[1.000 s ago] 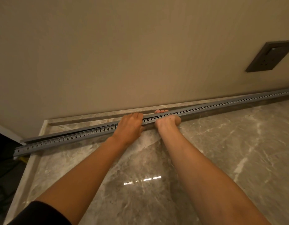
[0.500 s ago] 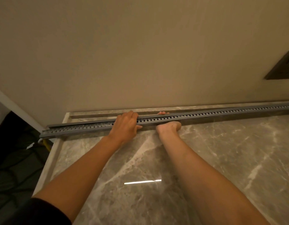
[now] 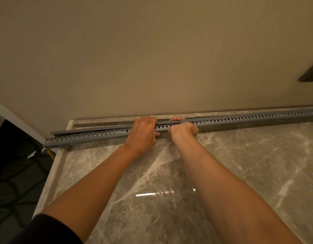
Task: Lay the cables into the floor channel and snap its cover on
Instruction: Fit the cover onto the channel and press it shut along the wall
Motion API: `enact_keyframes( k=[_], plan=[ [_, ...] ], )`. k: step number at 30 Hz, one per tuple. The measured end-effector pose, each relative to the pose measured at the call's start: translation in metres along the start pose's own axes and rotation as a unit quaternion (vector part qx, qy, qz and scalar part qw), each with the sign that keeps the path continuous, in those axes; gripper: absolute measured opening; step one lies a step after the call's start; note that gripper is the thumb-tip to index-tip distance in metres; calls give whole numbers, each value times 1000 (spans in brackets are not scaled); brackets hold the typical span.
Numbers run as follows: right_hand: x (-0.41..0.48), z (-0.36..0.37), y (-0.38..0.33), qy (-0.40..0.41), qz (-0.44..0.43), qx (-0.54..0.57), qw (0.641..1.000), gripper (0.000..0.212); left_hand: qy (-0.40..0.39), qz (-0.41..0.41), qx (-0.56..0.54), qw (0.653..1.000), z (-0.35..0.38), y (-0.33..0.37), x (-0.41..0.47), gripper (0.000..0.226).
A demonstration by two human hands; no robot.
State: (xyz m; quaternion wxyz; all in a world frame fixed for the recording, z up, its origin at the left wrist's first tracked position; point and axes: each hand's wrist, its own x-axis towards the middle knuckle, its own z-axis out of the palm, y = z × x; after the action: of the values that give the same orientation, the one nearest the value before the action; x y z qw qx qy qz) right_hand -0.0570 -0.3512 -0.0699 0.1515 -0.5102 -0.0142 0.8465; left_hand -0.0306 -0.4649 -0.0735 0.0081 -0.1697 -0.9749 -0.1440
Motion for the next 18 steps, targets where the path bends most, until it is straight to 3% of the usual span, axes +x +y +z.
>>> enact_keyframes(
  k=[1,7,13,18],
  plan=[
    [1,5,1,24,-38,-58,997,39,3,2,-5,1000,0,0,0,28],
    [1,9,-1,22,41,-27,999,41,-13,3,-1,1000,-6,1,1,29],
    [5,2,-3,-22,33,-12,999,30,-40,-45,34,998,-21,-26,-9,33],
    [-1,-10,8,-97,34,2,995,41,-59,-104,76,990,-37,-60,-23,42]
  ],
)
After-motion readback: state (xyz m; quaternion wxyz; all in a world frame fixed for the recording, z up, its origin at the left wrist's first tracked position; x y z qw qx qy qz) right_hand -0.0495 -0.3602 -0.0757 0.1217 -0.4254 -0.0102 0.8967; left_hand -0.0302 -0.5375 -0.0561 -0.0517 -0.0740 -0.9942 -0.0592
